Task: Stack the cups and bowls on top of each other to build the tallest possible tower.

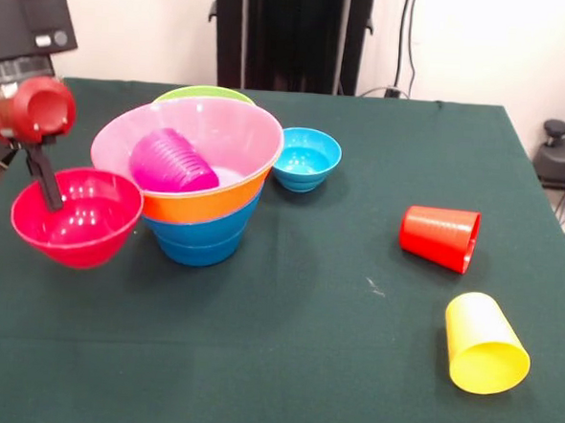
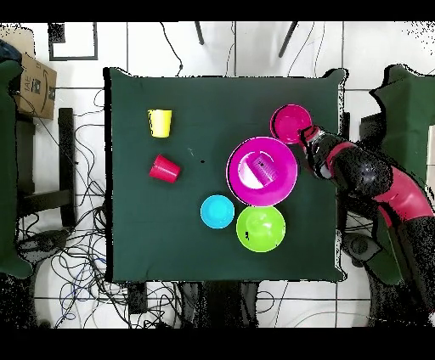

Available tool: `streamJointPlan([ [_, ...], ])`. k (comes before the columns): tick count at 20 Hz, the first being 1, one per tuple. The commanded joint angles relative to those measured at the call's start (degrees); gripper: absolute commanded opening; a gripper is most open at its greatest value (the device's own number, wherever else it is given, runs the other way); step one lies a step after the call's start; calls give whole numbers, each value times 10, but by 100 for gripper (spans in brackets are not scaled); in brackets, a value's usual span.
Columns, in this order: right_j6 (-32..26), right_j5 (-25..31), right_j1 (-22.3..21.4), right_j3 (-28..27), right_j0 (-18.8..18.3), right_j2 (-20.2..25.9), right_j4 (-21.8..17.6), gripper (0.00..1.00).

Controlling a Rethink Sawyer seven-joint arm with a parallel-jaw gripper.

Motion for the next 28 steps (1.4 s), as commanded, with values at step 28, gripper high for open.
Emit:
streamJointPlan([
  [28, 78, 141, -332, 233, 54, -43, 192, 0],
])
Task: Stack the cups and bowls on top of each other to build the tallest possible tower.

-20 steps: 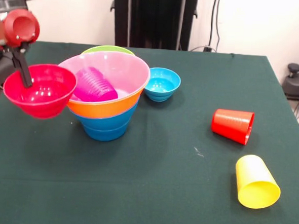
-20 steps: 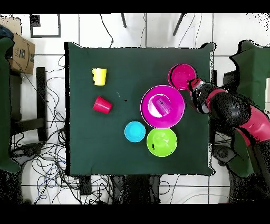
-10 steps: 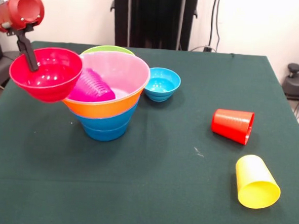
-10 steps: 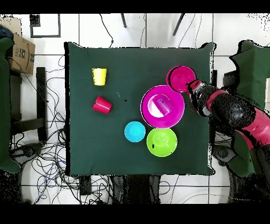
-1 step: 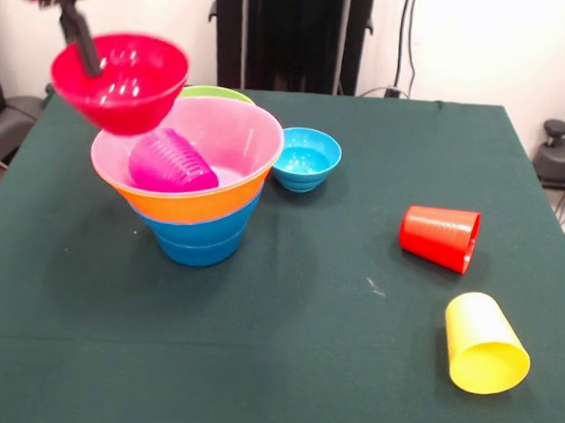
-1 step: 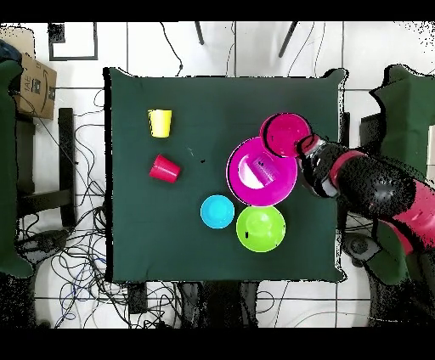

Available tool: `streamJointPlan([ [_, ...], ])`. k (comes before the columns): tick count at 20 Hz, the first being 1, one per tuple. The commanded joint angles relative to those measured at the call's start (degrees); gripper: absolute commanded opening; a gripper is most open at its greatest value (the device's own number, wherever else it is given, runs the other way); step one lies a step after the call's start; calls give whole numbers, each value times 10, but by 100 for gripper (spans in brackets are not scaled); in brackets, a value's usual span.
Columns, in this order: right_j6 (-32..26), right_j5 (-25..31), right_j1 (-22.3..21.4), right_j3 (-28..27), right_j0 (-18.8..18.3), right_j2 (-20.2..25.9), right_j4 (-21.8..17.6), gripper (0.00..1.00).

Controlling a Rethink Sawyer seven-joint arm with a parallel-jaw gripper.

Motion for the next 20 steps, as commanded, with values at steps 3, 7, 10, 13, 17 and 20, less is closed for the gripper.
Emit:
streamJointPlan([
  [3, 68, 81, -134, 114, 35, -34, 67, 0],
  [7, 61, 54, -134, 131, 36, -40, 73, 0],
  [10, 64, 27, -131, 141, 40, -46, 73, 0],
  [13, 69, -10, -140, 163, 44, -53, 67, 0],
  [17, 84, -61, -148, 196, 48, -64, 59, 0],
  [20, 86, -76, -150, 207, 53, -71, 59, 0],
])
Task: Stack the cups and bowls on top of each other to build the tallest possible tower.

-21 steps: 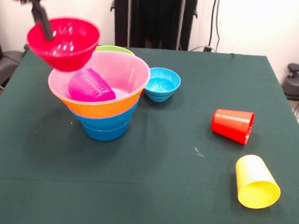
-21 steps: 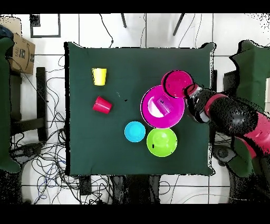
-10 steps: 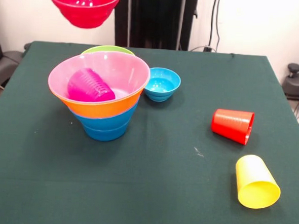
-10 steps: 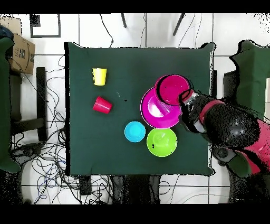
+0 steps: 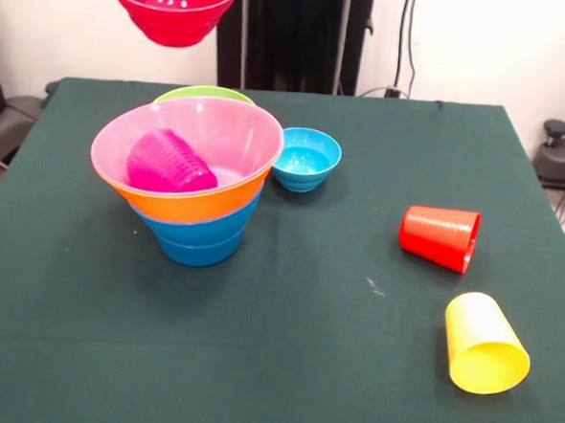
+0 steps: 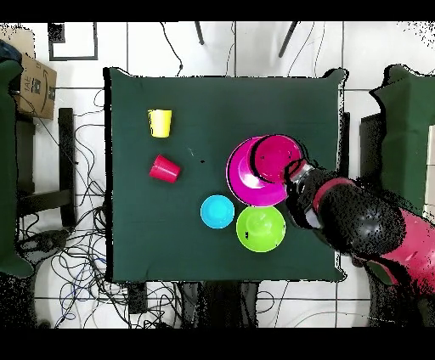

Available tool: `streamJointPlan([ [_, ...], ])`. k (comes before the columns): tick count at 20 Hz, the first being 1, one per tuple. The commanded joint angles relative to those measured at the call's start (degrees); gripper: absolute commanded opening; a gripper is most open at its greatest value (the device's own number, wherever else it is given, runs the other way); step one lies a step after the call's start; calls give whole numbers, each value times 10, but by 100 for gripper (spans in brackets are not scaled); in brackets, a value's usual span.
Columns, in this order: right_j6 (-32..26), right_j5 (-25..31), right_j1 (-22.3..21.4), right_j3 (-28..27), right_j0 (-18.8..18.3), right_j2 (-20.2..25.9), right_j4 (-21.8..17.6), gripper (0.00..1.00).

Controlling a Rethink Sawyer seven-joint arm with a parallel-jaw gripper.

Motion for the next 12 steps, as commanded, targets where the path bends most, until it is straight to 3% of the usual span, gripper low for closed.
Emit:
streamJointPlan([
  [1, 86, -58, 0, 85, 37, -45, -7, 0],
  [12, 67, -70, 3, 103, 40, -65, 2, 0],
])
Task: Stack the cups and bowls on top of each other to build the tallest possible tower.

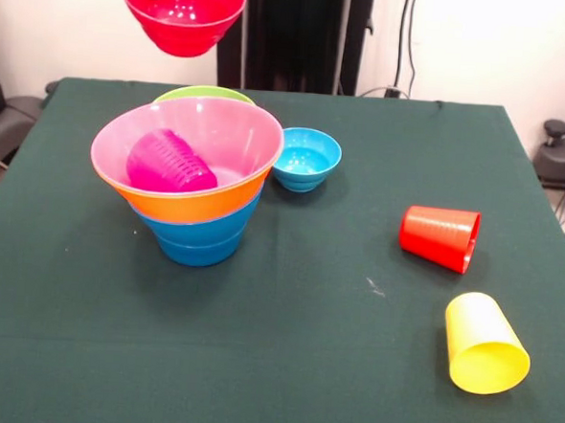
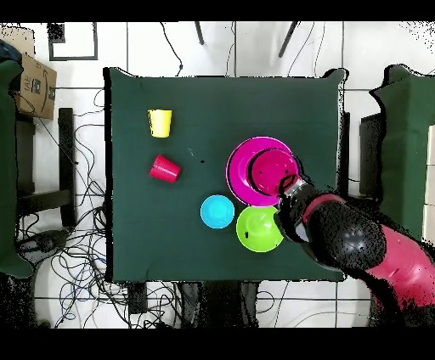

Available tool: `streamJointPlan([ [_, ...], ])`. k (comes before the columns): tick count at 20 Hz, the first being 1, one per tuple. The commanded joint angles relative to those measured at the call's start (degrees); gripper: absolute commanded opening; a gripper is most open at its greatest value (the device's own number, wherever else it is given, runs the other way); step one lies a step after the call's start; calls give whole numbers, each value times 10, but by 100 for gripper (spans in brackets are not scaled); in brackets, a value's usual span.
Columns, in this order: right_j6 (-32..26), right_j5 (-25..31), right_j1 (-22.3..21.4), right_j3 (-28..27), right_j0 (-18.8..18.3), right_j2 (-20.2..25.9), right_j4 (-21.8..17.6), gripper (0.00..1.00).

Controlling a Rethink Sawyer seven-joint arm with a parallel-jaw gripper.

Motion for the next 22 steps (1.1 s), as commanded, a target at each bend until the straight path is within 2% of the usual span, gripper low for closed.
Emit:
streamJointPlan([
  [1, 67, -29, 17, 53, 31, -34, 1, 0],
  [12, 67, -73, 57, 34, 49, -52, -7, 0],
  [13, 60, -72, 58, 36, 47, -49, -5, 100],
  [16, 71, -95, 53, 38, 49, -53, -4, 100],
  [22, 68, -102, 54, 39, 46, -51, 3, 100],
])
